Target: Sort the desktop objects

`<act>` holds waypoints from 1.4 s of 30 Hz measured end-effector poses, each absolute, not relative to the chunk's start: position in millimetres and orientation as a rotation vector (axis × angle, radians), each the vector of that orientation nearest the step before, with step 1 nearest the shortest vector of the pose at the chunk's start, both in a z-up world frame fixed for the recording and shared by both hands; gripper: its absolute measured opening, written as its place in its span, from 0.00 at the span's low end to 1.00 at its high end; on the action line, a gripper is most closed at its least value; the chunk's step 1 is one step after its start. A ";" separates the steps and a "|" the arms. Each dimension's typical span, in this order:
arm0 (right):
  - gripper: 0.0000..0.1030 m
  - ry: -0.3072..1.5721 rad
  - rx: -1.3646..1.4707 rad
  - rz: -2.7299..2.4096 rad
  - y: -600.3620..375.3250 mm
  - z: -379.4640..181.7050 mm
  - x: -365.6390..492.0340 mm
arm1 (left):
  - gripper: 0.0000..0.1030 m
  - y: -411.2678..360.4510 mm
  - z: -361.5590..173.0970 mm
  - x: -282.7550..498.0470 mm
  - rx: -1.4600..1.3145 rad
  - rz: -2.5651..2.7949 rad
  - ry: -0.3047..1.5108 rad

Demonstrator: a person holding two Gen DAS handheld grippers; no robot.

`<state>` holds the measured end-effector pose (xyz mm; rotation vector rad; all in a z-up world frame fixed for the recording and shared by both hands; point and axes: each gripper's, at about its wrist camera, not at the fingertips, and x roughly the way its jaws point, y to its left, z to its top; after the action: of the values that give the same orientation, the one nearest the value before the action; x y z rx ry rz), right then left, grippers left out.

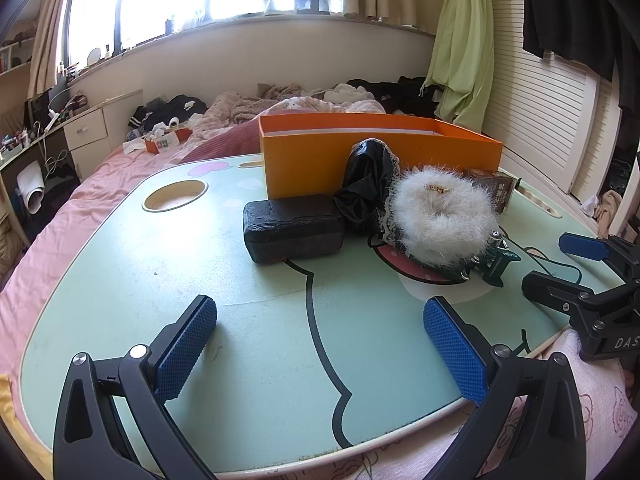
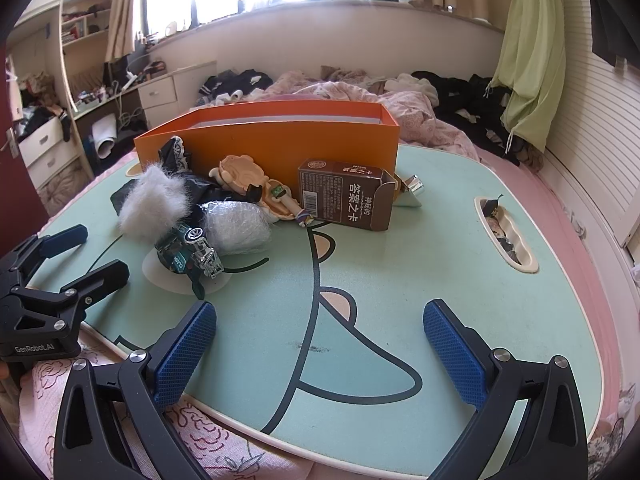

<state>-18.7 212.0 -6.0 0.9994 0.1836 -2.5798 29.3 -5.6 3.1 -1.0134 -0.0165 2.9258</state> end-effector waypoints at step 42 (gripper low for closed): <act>0.57 -0.079 1.095 -2.554 206.6 28.3 -102.8 | 1.00 -6.7 5.1 28.6 -1.004 2.913 -0.038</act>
<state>-102.8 206.6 28.3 1.0954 -0.0788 -2.5538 28.6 -6.7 5.1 -1.0039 -0.0382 2.9127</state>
